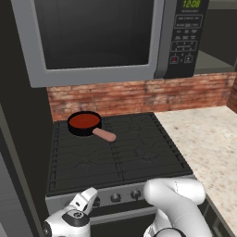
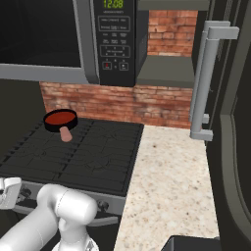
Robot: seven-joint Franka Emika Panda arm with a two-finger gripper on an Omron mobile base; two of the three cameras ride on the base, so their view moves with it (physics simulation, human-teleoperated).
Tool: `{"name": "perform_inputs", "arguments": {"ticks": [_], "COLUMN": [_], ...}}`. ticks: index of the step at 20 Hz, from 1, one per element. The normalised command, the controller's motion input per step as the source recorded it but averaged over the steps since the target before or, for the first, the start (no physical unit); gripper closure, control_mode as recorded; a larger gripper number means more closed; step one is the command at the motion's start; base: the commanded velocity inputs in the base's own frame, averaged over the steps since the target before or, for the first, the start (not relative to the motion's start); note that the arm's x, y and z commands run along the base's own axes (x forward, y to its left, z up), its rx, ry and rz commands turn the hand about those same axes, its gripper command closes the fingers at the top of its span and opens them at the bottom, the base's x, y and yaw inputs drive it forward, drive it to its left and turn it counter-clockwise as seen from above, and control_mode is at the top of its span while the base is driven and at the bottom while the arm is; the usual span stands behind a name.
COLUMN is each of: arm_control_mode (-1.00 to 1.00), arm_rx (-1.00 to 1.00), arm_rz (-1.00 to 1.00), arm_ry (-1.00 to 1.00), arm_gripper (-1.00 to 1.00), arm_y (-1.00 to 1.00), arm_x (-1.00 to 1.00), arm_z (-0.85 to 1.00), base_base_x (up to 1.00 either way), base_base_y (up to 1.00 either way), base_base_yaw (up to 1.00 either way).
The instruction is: Wait until the marinara sauce is simmered to a deep red color and then turn off the stove.
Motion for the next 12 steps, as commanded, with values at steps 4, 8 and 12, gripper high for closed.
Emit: {"name": "perform_inputs", "arguments": {"ticks": [4,8,12], "arm_control_mode": [-1.0,-1.0,-1.0], "arm_rx": [0.0,0.0,0.0], "arm_rz": [0.0,0.0,0.0], "arm_ry": [0.0,0.0,0.0], "arm_gripper": [-1.0,-1.0,-1.0], "arm_y": [0.0,0.0,0.0], "arm_x": [0.0,0.0,0.0], "arm_z": [0.0,0.0,0.0], "base_base_x": [0.0,0.0,0.0], "base_base_y": [0.0,0.0,0.0], "base_base_yaw": [0.0,0.0,0.0]}}
